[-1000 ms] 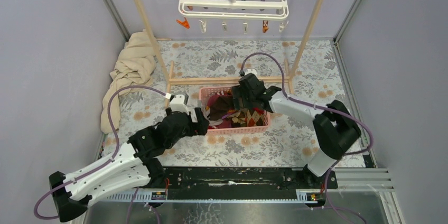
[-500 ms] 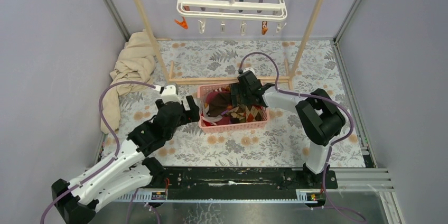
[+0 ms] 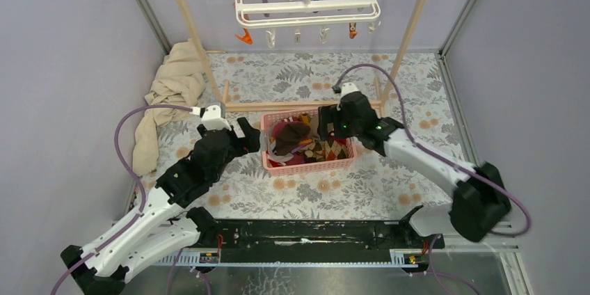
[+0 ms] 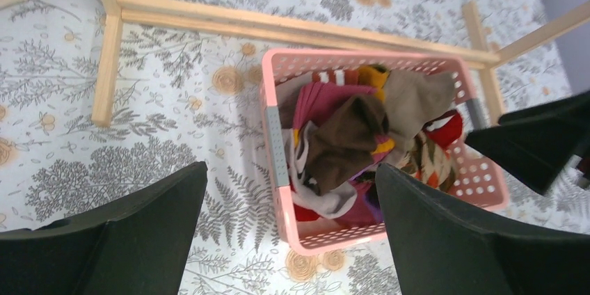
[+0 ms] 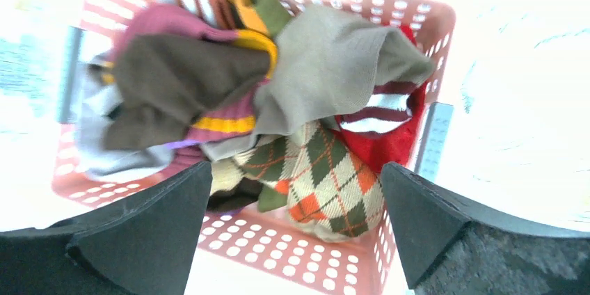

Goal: Remove the socks clipped to the hanger
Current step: Reset both arms

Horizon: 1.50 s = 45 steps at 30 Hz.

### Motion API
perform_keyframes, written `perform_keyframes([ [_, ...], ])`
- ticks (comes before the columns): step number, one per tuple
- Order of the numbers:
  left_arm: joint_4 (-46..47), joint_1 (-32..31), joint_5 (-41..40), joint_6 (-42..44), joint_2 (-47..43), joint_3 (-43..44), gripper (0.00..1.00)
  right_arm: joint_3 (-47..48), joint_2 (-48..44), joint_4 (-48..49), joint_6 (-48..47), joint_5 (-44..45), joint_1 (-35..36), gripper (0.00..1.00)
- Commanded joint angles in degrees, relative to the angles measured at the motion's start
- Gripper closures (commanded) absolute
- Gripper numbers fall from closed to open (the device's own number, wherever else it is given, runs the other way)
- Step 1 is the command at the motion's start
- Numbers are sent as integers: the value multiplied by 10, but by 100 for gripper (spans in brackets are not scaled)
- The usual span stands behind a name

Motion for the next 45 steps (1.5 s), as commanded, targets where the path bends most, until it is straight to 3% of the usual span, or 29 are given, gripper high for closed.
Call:
perform_keyframes([
  [1, 3, 4, -30, 5, -10, 42, 2, -13, -137, -27, -20, -20, -4, 0],
  [7, 32, 8, -69, 35, -14, 41, 1, -55, -252, -48, -33, 50, -5, 0],
  [11, 84, 55, -72, 76, -2, 27, 1, -90, -293, -57, -21, 76, -23, 0],
  [18, 182, 242, 142, 87, 91, -13, 2, -121, -350, -70, -10, 126, -48, 0],
  [29, 378, 347, 175, 123, 205, -96, 2, -151, -385, -25, -5, 192, -92, 0],
  [38, 659, 404, 159, 184, 155, -283, 2, -209, -434, 49, -18, 230, -125, 0],
  [41, 712, 444, 202, 175, 166, -320, 2, -234, -452, 73, -31, 245, -126, 0],
  [45, 857, 467, 273, 207, 220, -373, 2, -283, -499, 124, -38, 258, -127, 0],
])
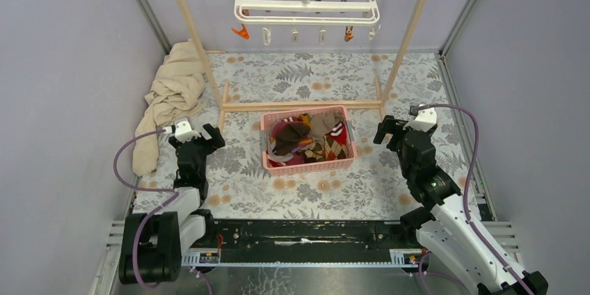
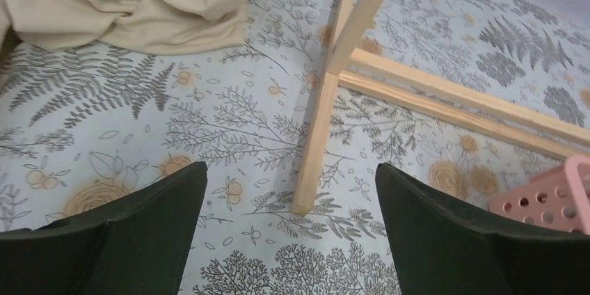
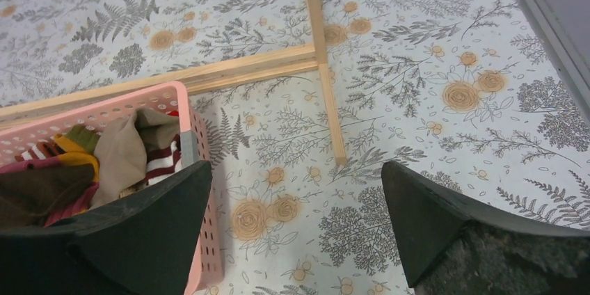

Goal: Remove the socks clipped to the hanger
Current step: Reset both arms

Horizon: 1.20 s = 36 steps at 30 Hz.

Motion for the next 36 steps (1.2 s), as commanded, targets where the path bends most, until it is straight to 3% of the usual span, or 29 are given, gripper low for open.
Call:
perform_keyframes([
  [1, 236, 22, 73, 35, 63, -44, 2, -49, -52, 101, -23, 41, -4, 0],
  [6, 339, 28, 87, 28, 137, -41, 2, -112, -73, 167, -38, 77, -5, 0],
  [9, 287, 30, 101, 40, 145, -8, 2, -150, -74, 219, -51, 109, -5, 0],
  [12, 377, 30, 100, 54, 185, -28, 2, -191, -79, 299, -76, 150, -9, 0],
  [16, 524, 31, 124, 57, 304, -44, 1, -262, -41, 443, -121, 170, -18, 0],
  [20, 430, 31, 151, 71, 290, -3, 1, -297, 82, 606, -133, 174, -39, 1],
  [28, 377, 20, 156, 86, 295, 30, 1, -295, 366, 865, -121, 179, -100, 0],
  [36, 356, 12, 138, 91, 295, 39, 1, -310, 465, 1002, -138, 147, -117, 0],
])
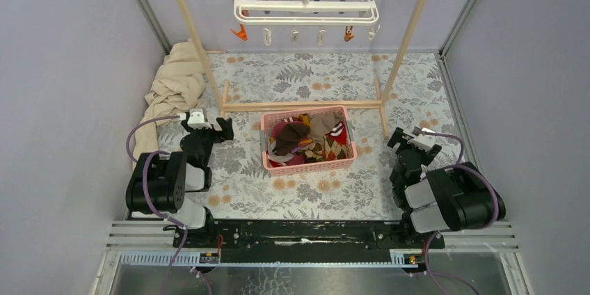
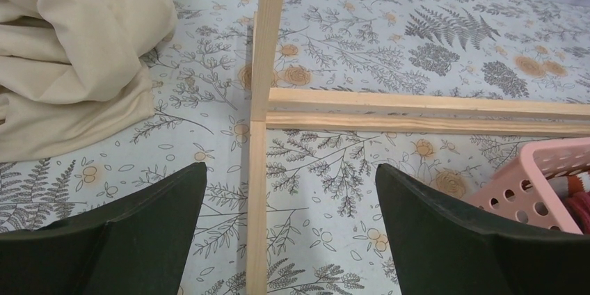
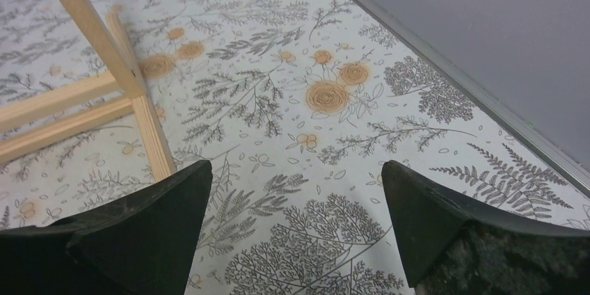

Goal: Remove the socks clipped to the hanger
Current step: Reset both arms

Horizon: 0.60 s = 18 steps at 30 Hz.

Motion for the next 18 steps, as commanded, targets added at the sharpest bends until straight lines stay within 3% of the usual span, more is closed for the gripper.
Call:
perform_keyframes([
  [1, 1, -6, -15, 21, -3, 11, 1, -3, 61, 177, -17, -9, -5, 0],
  [10, -17, -14, -34, 24, -4, 20, 1, 26, 104, 165, -67, -103, -6, 0],
  [18, -26, -21, -50, 25, -4, 24, 1, 92, 107, 22, -58, -171, -27, 0],
])
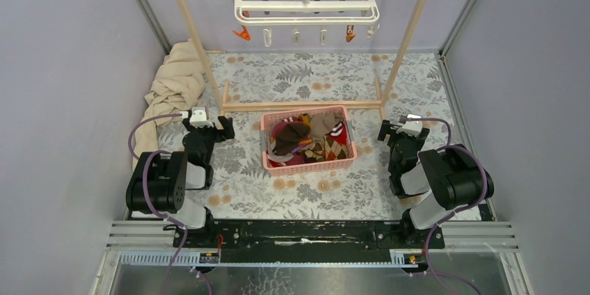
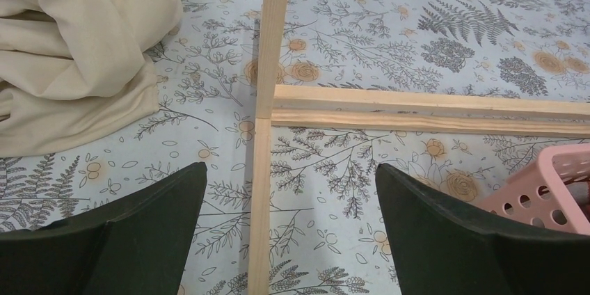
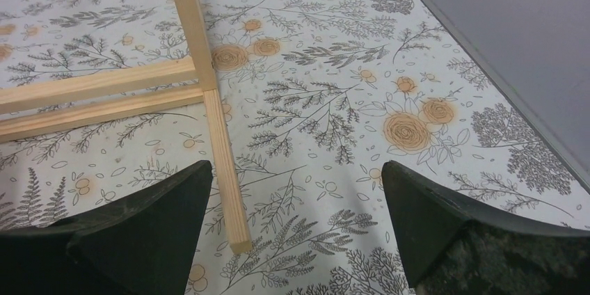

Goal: Remove the socks clipped to the hanger
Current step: Reset both arms

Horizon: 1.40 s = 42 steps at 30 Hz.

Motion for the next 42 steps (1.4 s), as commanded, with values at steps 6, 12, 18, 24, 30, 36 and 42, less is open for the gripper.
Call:
perform_keyframes([
  [6, 4, -9, -25, 19, -5, 12, 1, 59, -13, -107, 13, -64, -35, 0],
  [12, 5, -9, -23, 20, -4, 11, 1, 56, -16, -104, 13, -64, -36, 0],
  [18, 6, -9, -24, 20, -5, 11, 1, 53, -15, -98, 12, -64, -36, 0],
  [24, 6, -9, -24, 19, -5, 11, 1, 54, -15, -100, 13, -63, -36, 0],
  [30, 6, -9, -23, 20, -5, 11, 1, 54, -15, -100, 14, -63, -35, 0],
  [36, 6, -9, -23, 20, -5, 11, 1, 54, -15, -100, 13, -63, -36, 0],
  [42, 6, -9, -24, 20, -5, 11, 1, 54, -15, -100, 13, -64, -36, 0],
])
